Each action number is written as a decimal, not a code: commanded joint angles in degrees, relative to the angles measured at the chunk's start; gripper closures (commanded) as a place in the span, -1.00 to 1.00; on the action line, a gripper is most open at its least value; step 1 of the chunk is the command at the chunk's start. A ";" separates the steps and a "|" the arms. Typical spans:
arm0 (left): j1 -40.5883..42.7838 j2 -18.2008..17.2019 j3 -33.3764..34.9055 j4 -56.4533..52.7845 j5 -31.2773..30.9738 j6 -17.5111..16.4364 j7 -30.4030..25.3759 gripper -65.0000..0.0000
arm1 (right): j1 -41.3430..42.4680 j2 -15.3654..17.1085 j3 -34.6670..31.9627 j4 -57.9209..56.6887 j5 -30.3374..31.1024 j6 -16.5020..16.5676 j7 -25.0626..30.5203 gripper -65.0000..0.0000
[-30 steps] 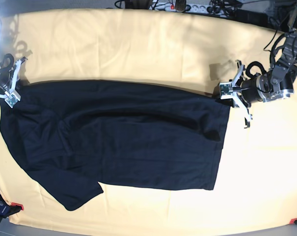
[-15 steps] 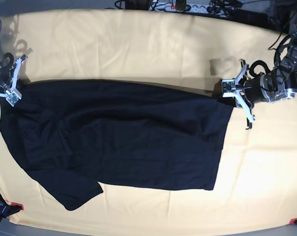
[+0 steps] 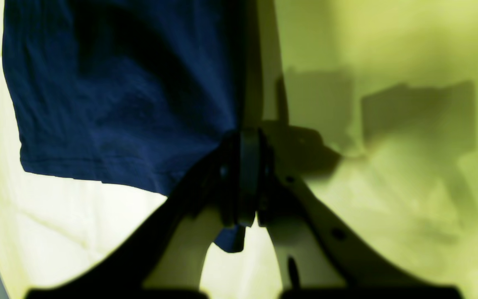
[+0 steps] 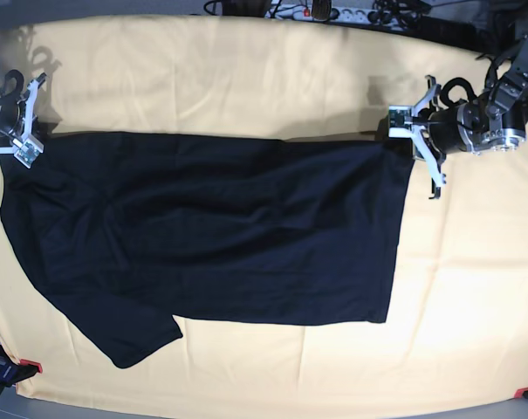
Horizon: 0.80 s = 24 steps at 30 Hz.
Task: Fold the T-shirt properly
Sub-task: 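Pull the held shirt edge with both grippers away from the robot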
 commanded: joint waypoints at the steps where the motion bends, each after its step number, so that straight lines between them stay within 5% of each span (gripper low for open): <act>1: 0.00 -2.01 -0.66 1.44 -0.50 0.05 -0.74 1.00 | -0.94 1.46 1.99 1.70 0.04 -0.07 0.15 1.00; 10: 3.45 -7.67 -0.66 8.09 -4.33 0.05 6.64 1.00 | -10.62 1.44 11.78 4.26 2.56 -0.07 -0.92 1.00; 24: 11.19 -12.96 -0.66 15.91 -9.57 0.05 18.75 1.00 | -18.86 1.18 12.35 4.52 2.64 -0.07 -2.05 1.00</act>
